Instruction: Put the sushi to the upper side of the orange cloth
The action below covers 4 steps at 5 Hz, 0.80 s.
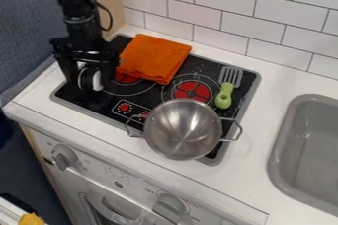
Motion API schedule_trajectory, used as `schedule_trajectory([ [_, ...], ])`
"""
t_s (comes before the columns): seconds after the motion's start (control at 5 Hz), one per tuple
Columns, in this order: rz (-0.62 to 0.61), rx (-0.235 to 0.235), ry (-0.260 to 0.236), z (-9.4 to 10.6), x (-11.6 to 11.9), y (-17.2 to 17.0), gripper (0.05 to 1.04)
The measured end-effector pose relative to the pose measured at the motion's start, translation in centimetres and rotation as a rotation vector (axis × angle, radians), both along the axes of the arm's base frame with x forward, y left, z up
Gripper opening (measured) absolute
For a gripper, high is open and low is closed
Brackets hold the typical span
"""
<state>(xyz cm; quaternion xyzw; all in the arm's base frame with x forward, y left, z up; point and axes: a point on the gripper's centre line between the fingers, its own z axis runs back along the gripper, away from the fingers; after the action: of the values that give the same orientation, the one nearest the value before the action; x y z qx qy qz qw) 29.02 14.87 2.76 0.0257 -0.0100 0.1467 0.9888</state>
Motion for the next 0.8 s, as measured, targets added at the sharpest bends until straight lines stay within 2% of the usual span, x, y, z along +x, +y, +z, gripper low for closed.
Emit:
schedule_trajectory([
  [0.2, -0.016, -0.007, -0.007, -0.3, 0.5, -0.7, 0.884],
  [0.4, -0.044, -0.001, -0.015, -0.2, 0.8, -1.1, 0.623],
  [0.6, -0.091, 0.008, -0.057, 1.5, 1.6, -2.1, 0.506],
  [0.8, -0.166, -0.015, -0.094, 3.9, 3.2, -4.0, 0.504],
])
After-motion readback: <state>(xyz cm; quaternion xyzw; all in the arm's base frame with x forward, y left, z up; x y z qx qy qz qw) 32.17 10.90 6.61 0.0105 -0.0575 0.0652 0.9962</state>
